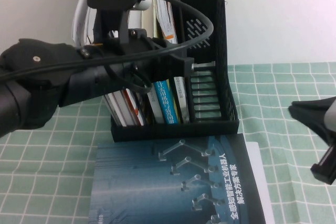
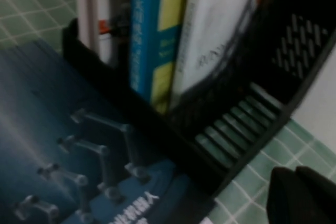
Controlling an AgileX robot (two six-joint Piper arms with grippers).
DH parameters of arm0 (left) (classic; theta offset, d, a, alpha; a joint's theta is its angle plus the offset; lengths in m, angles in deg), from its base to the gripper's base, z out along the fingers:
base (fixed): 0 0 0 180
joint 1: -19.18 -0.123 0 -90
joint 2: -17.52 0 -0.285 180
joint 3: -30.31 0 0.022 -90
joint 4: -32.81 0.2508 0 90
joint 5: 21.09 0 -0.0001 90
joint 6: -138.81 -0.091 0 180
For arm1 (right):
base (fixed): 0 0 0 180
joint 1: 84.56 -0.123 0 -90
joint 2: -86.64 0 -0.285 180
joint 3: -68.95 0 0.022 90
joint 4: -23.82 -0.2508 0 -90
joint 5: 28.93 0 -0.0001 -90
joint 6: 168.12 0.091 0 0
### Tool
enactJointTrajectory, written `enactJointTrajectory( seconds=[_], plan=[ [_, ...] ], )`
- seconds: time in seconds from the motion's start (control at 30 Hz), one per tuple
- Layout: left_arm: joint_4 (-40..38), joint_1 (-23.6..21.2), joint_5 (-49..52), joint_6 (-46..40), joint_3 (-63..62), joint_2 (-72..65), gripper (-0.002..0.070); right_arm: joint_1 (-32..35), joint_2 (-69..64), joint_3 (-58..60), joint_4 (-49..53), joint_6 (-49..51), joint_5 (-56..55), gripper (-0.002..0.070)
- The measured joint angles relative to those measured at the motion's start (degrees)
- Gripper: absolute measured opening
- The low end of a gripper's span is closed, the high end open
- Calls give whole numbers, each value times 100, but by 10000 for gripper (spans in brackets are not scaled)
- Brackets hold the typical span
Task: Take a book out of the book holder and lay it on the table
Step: Hold the bookshelf
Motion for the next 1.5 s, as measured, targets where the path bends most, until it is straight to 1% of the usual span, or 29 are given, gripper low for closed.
enactJointTrajectory(
  seconds=[0.07,0.13,0.2,0.23,0.3,0.4,0.5,0.57,0.63,0.67,0.9,1.0,1.07,1.13,1.23,1.33,1.4,1.5],
  plan=[
    [0,0,-24,70,-74,-112,-3,-68,-207,-147,-250,-378,406,-2],
    [-12,0,-63,140,-86,-157,-3,-80,-388,-264,-318,-452,1018,-2],
    [-12,0,-72,150,-95,-182,-3,-89,-609,-334,-141,-16,1735,-1],
    [-12,0,-85,155,-95,-182,-3,-89,-702,-348,137,307,2058,-2],
    [0,0,-85,175,-95,-182,-3,-114,-944,-345,1117,1338,2602,-1],
    [13,0,-85,216,-108,-182,-3,-123,-1226,-345,3134,2911,3096,-1],
    [13,0,-85,313,-119,-182,-3,-123,-1261,-345,5153,4611,3122,-2],
    [23,0,-85,383,-119,-182,-3,-123,-1237,-345,6256,5427,2771,-2],
    [23,0,-85,447,-119,-182,-3,-123,-1172,-345,6876,6031,2030,-1],
    [23,0,-85,486,-119,-182,-3,-123,-1141,-345,6974,6171,1628,-2],
    [128,0,-121,620,-119,-182,-3,-199,-1267,-345,6918,6733,-2305,-2],
    [519,0,-134,625,-128,-182,-3,-238,-1543,-345,7079,7312,-3346,-1],
    [743,0,-134,625,-128,-182,-3,-242,-1789,-345,7459,7760,-3788,-1],
    [861,0,-79,649,-128,-182,-3,-242,-2061,-345,8057,8266,-4168,-1],
    [939,0,233,797,-130,-34,-3,-242,-2443,-345,8813,8944,-4703,-1],
    [1009,9,545,874,-206,341,-3,-242,-2787,-345,9089,9196,-5095,3],
    [1051,9,514,889,-244,612,-3,-242,-3015,-384,9163,9267,-5243,22],
    [1051,9,273,938,-275,915,-3,-251,-3323,-566,9244,9393,-5329,88]
  ],
)
